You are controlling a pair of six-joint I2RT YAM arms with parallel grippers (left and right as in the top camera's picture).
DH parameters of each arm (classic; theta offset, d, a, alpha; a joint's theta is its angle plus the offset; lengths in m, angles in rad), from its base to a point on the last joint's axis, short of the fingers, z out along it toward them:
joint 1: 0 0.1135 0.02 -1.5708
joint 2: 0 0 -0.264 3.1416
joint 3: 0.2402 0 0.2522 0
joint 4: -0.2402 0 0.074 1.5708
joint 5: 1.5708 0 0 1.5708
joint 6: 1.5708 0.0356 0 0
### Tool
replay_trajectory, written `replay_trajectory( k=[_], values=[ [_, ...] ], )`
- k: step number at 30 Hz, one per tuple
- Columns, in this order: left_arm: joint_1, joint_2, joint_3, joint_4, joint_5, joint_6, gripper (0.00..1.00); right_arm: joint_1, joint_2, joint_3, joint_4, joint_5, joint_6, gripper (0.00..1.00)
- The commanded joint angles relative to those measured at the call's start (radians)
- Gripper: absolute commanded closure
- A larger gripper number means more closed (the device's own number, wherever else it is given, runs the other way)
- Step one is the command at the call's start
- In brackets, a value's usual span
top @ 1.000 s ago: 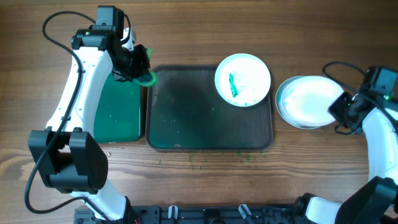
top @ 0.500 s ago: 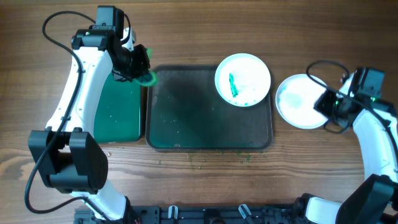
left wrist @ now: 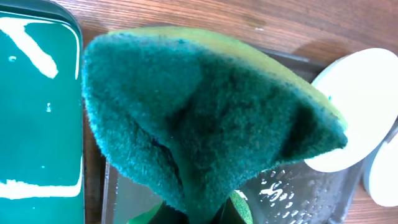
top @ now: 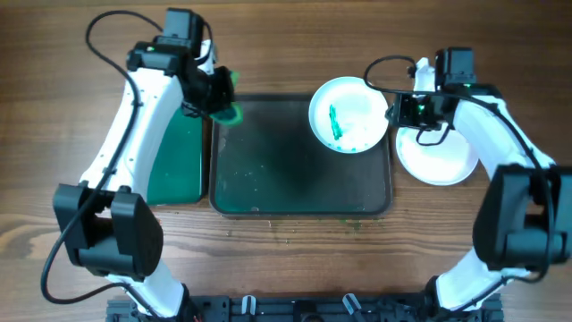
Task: Clean dirty plates on tray and stack at the side
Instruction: 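Grasp the last dirty plate rim with the right gripper, slide it left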
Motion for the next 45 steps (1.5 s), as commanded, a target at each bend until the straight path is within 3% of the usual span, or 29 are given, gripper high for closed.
replay_trajectory(
  k=[1, 12, 15, 17, 23, 28, 32, 35, 38, 40, 41, 45],
  values=[
    [-0.048, 0.018, 0.006, 0.012, -0.093, -0.048, 0.96, 0.007, 0.053, 0.028, 0.046, -0.011, -0.057, 0.62],
    [-0.099, 0.056, 0.006, 0.027, -0.095, -0.048, 0.96, 0.022, 0.127, 0.027, 0.159, 0.003, -0.019, 0.74],
    [-0.099, 0.056, 0.006, 0.027, -0.095, -0.048, 0.96, 0.022, 0.127, 0.027, 0.160, 0.003, -0.010, 0.84],
    [-0.099, 0.056, 0.006, 0.027, -0.094, -0.048, 0.96, 0.022, 0.127, 0.027, 0.153, -0.002, -0.003, 0.96],
    [-0.099, 0.056, 0.006, 0.027, -0.094, -0.048, 0.96, 0.038, 0.093, 0.027, 0.069, -0.127, 0.034, 0.96],
    [-0.100, 0.056, 0.006, 0.027, -0.093, -0.048, 0.96, 0.162, 0.064, 0.026, -0.013, -0.134, 0.164, 0.96],
    [-0.111, 0.056, 0.006, 0.026, -0.093, -0.048, 0.96, 0.289, 0.065, -0.005, 0.006, -0.085, 0.465, 0.96],
    [-0.117, 0.056, 0.006, 0.026, -0.093, -0.048, 0.96, 0.373, 0.065, -0.034, 0.052, -0.076, 0.566, 0.96],
    [-0.117, 0.056, 0.006, 0.026, -0.093, -0.048, 0.96, 0.413, 0.065, -0.039, 0.054, -0.044, 0.583, 0.94],
    [-0.117, 0.056, 0.006, 0.027, -0.093, -0.048, 0.96, 0.417, 0.065, -0.039, 0.082, -0.036, 0.559, 0.69],
    [-0.117, 0.056, 0.006, 0.027, -0.093, -0.048, 0.96, 0.415, 0.065, -0.039, 0.107, -0.036, 0.512, 0.64],
    [-0.117, 0.056, 0.006, 0.027, -0.093, -0.048, 0.96, 0.415, 0.078, -0.039, 0.148, -0.029, 0.443, 0.64]
  ],
)
